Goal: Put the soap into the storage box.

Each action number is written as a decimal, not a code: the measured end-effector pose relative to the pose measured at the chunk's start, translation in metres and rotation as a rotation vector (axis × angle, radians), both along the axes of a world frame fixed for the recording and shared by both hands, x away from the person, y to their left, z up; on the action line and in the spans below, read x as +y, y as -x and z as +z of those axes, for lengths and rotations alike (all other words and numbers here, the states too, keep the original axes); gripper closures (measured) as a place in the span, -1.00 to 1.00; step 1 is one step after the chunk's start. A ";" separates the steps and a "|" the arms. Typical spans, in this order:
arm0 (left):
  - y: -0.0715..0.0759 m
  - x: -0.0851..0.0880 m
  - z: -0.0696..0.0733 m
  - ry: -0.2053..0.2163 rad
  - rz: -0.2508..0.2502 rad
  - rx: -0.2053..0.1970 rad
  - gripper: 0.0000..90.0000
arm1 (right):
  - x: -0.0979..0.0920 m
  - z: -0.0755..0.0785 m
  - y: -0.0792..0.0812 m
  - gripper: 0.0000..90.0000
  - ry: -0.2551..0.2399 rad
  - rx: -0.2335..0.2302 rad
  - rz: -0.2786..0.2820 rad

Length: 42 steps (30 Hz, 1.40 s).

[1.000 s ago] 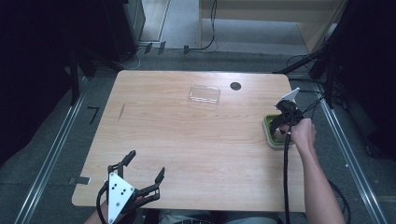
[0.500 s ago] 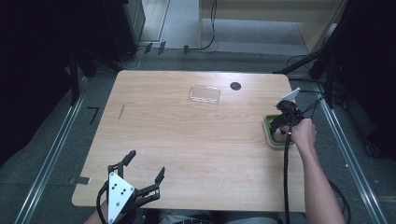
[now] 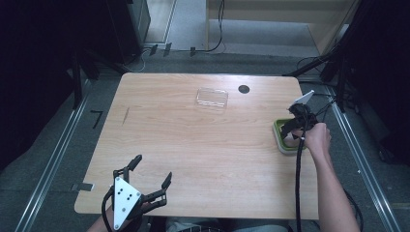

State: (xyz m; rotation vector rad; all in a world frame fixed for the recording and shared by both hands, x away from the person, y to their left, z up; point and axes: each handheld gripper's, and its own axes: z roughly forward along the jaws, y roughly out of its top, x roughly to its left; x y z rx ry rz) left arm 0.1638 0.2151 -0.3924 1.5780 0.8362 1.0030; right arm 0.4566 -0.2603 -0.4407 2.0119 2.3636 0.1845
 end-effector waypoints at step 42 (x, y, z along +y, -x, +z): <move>0.002 -0.002 0.000 -0.012 -0.015 -0.010 -0.78 | 0.034 0.027 0.094 -0.86 0.017 -0.003 0.241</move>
